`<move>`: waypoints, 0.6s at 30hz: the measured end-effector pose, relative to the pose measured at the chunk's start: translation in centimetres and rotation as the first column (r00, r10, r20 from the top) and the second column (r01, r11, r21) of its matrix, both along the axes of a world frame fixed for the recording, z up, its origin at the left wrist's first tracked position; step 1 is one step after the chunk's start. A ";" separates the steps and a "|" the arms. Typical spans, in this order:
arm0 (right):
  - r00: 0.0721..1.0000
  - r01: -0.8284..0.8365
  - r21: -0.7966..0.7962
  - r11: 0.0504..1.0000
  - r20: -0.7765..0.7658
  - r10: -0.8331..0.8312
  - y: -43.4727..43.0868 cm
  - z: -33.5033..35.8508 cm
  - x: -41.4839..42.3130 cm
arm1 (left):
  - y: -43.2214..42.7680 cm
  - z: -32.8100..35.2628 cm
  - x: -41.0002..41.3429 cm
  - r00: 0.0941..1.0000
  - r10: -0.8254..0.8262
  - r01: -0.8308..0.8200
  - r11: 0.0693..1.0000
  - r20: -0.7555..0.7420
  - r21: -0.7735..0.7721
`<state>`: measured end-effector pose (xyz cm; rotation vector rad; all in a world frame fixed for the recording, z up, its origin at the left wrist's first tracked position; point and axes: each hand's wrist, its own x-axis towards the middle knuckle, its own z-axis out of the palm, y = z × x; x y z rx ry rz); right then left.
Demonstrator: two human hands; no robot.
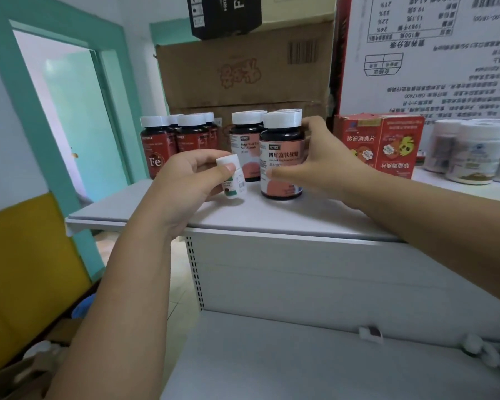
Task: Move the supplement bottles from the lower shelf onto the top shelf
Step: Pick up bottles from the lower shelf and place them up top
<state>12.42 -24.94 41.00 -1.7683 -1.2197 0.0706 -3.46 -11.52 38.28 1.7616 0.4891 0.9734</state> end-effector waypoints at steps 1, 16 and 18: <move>1.000 0.005 -0.023 1.000 0.015 -0.005 0.0 -0.1 0.1 | -0.1 0.0 -0.1 1.000 0.002 -0.002 1.000 -0.006 0.012; 0.880 0.149 -0.401 0.904 0.471 0.064 -12.1 -0.1 3.1 | -9.6 1.4 3.4 0.971 -0.022 0.089 0.957 -0.237 0.276; 0.879 0.170 -0.378 0.910 0.476 0.033 -15.0 -0.4 4.5 | -12.3 1.8 5.7 0.966 -0.045 0.124 0.946 -0.256 0.299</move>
